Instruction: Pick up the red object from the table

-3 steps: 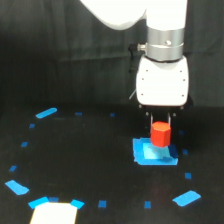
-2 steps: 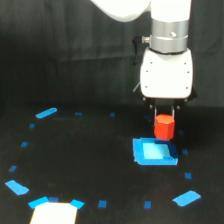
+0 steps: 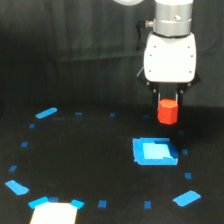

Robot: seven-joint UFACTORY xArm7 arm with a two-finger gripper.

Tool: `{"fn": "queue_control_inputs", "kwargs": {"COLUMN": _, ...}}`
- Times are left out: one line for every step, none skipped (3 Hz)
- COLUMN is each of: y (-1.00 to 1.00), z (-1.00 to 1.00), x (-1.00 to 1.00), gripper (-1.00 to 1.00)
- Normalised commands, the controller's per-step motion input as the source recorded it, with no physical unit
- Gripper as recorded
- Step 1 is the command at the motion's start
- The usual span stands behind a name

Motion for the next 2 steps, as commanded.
{"fn": "queue_control_inputs", "kwargs": {"y": 0.07, "z": 1.0, "x": 0.07, "gripper": -0.89}}
{"fn": "queue_control_inputs", "kwargs": {"y": 0.01, "z": 0.92, "x": 0.01, "gripper": -1.0}}
